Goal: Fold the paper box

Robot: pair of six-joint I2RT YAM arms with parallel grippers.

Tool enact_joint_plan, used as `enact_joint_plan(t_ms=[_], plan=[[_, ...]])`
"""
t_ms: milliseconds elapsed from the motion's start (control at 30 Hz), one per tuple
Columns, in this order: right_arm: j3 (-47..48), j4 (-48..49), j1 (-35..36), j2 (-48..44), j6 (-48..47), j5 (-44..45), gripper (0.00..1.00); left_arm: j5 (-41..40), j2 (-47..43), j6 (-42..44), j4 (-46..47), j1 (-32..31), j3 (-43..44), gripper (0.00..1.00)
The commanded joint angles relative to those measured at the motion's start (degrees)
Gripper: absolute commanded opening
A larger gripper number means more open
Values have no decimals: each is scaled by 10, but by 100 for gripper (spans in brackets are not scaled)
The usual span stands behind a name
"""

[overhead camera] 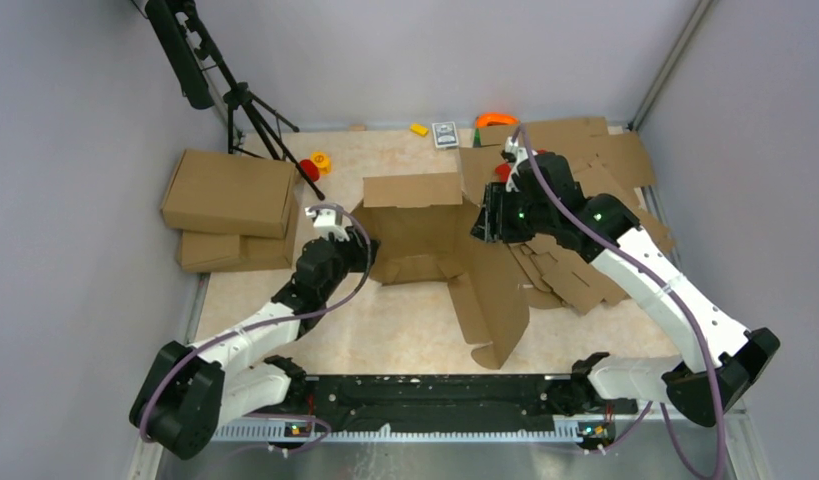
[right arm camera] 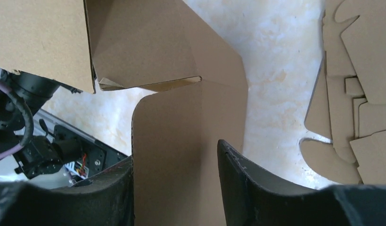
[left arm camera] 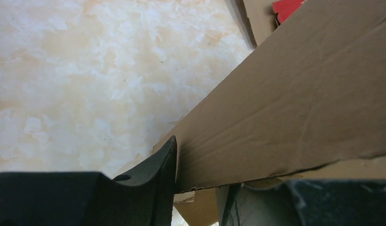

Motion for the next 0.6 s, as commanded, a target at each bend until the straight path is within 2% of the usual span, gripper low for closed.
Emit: enact_joint_plan(t_ms=[0,67,133,233,400,567], plan=[[-3,-6,-3,-4,4,-18,49,2,19,-20,23,0,-3,33],[-5,-6,-3,-2,10,-27,46,12,28,-27,36,0,-2,31],[-9,3,-3,-2,31,-31,39,14,34,-46,47,0,1,29],[-17,21,-3,-2,68,-26,38,18,44,-79,49,0,17,28],[-53,97,-3,-22,133,-28,29,7,49,-138,54,-1,29,29],[-92,166,-5,-30,174,-38,26,6,49,-166,75,-4,21,29]])
